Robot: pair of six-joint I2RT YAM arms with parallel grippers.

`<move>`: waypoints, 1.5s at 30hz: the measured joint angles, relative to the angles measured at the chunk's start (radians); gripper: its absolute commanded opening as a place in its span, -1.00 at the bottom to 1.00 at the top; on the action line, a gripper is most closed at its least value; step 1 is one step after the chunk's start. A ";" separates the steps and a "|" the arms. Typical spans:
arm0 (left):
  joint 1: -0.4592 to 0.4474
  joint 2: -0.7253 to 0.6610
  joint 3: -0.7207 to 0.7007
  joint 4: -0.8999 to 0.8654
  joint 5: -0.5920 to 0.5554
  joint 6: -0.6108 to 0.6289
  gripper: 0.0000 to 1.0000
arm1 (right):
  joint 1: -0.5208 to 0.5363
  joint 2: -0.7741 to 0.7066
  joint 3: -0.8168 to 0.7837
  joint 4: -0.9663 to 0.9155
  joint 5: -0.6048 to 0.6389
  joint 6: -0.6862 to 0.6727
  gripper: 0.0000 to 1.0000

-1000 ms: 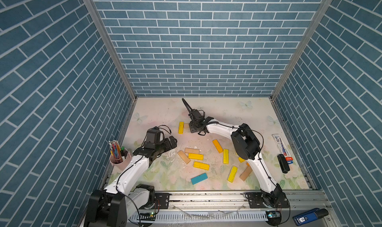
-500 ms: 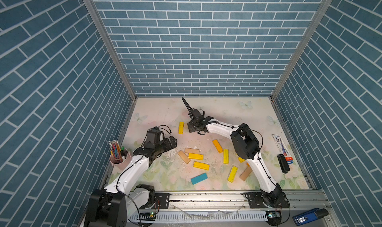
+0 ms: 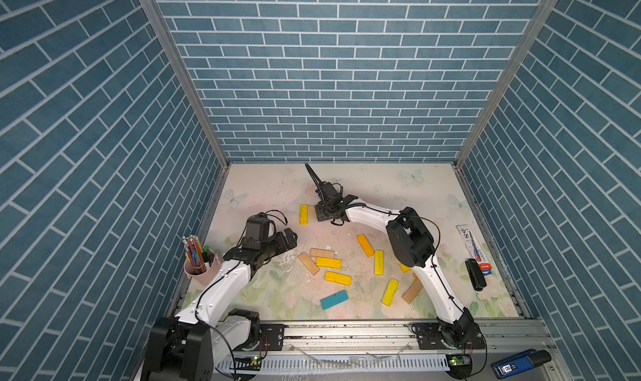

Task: Assemble the number 8 with building blocks
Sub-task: Assemble the building block at the center of the board.

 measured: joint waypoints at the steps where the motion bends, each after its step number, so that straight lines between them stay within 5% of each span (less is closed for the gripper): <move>1: 0.000 0.001 0.000 0.000 0.000 0.000 0.99 | 0.000 0.000 0.000 0.000 0.000 0.000 0.12; 20: 0.000 0.111 0.039 0.004 -0.004 0.026 0.99 | 0.000 0.000 -0.005 0.007 0.000 -0.001 0.17; 28: 0.004 0.314 0.198 0.042 -0.006 0.048 0.99 | -0.002 -0.010 -0.034 0.045 0.000 -0.003 0.15; 37: 0.011 0.556 0.343 0.132 0.027 0.033 0.66 | -0.005 -0.029 -0.075 0.074 0.000 -0.004 0.12; 45: 0.015 0.725 0.473 0.177 0.092 0.029 0.65 | -0.009 -0.041 -0.097 0.087 0.000 -0.004 0.11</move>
